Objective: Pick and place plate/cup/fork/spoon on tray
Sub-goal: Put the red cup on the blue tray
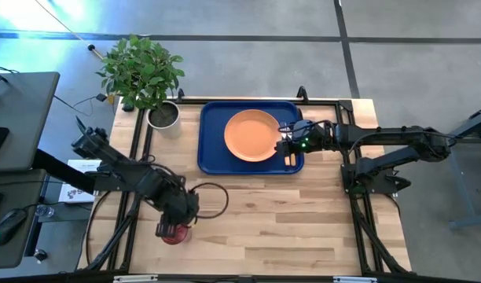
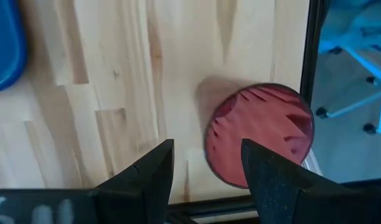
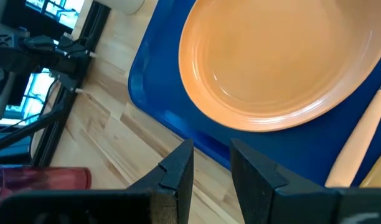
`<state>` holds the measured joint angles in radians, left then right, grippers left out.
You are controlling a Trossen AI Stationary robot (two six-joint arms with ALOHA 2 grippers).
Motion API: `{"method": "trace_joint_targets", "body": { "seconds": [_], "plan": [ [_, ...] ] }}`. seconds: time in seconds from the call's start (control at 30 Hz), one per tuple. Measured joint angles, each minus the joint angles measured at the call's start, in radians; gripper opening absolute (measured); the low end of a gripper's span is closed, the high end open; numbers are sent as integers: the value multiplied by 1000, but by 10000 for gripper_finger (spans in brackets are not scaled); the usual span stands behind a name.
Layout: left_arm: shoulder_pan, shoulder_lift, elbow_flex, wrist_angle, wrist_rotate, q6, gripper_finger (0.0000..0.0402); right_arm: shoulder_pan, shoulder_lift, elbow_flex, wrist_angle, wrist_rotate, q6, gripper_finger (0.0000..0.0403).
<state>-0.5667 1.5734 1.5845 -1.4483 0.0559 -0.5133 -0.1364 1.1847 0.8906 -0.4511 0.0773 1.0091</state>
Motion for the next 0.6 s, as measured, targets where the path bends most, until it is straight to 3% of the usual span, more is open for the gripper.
{"method": "trace_joint_targets", "body": {
  "seconds": [0.6],
  "plan": [
    [-27, 132, 0, -32, 5, 104, 177, 0, 0, 0, 0, -10, -46, 94]
  ]
}}
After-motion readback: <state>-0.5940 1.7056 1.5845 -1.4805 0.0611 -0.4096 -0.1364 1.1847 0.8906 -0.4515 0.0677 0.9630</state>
